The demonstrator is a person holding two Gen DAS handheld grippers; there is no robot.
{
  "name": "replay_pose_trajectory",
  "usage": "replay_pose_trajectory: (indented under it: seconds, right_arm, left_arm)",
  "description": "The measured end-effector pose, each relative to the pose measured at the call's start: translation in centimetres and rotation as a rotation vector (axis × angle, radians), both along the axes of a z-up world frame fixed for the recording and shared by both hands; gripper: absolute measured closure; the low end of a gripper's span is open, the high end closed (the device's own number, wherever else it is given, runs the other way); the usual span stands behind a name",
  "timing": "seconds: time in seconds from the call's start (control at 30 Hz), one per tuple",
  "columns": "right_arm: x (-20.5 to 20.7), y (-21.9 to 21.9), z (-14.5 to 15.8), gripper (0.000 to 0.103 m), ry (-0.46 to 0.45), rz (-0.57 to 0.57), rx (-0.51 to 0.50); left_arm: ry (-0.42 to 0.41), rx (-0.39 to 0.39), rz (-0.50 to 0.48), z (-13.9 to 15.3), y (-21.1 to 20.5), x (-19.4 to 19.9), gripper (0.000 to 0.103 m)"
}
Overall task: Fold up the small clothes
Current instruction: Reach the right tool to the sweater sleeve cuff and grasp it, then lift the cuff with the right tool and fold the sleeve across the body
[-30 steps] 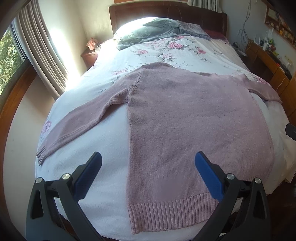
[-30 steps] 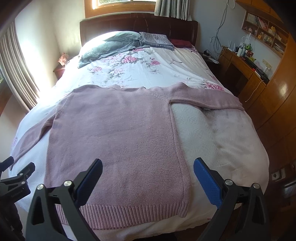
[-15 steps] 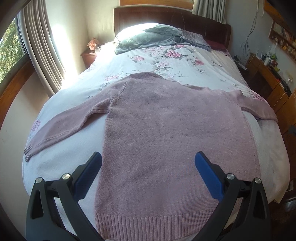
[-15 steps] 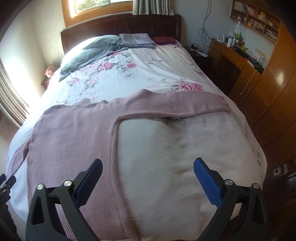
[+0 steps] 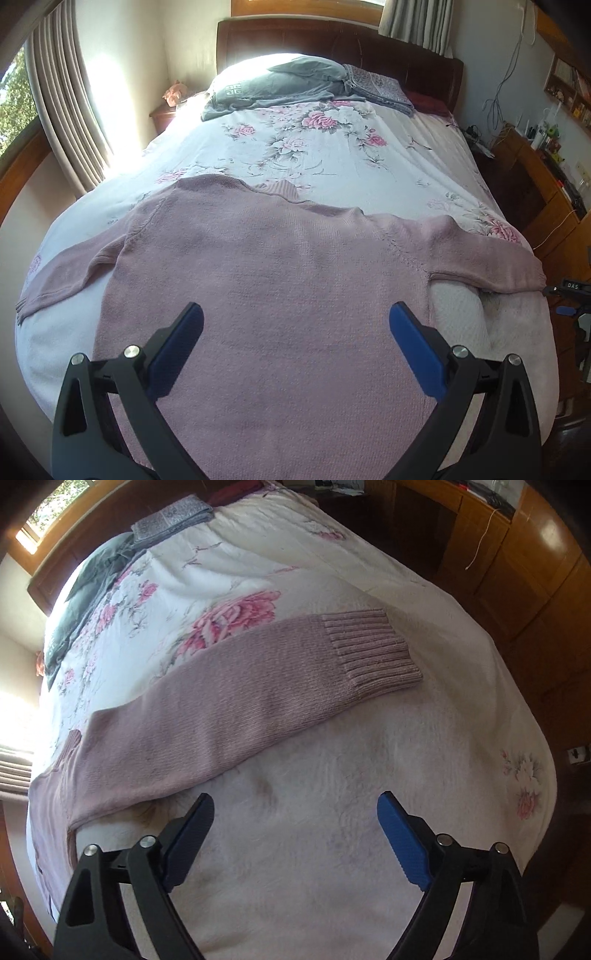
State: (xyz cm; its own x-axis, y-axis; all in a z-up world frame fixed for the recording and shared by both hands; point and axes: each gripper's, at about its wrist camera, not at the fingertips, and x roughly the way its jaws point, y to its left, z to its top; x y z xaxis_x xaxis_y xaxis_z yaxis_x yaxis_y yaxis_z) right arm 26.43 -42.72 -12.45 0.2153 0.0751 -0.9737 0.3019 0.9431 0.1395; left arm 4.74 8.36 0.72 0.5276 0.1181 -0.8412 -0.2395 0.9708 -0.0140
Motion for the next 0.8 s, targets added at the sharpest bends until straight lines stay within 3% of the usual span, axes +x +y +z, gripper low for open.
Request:
replay_pose_trajectory:
  seconds: [0.03, 0.33, 0.6, 0.7, 0.73, 0.77, 0.8]
  right_arm:
    - [0.7, -0.9, -0.7, 0.019, 0.012, -0.007, 0.009]
    - [4.7, -5.7, -3.9, 0.024, 0.037, -0.066, 0.112]
    - [6.0, -9.4, -5.8, 0.041, 0.032, -0.175, 0.233]
    - [6.2, -10.0, -5.6, 0.061, 0.006, -0.159, 0.225]
    - [6.2, -10.1, -5.4, 0.079, -0.012, -0.148, 0.235]
    - [6.2, -10.2, -5.2, 0.086, -0.03, -0.141, 0.261]
    - [6.3, -10.3, -4.9, 0.087, -0.04, -0.141, 0.27]
  left_arm:
    - [0.009, -0.006, 0.006, -0.2, -0.6, 0.8, 0.003]
    - [0.027, -0.019, 0.05, -1.8, -3.8, 5.5, 0.003]
    - [0.04, 0.003, 0.086, -2.1, -4.4, 7.7, 0.003]
    - [0.052, 0.013, 0.096, -2.5, -4.3, 8.2, 0.003]
    - [0.057, 0.01, 0.098, -2.7, -4.2, 8.3, 0.003]
    - [0.062, 0.005, 0.1, -2.9, -4.0, 8.4, 0.003]
    - [0.068, 0.001, 0.103, -3.1, -3.8, 8.5, 0.003]
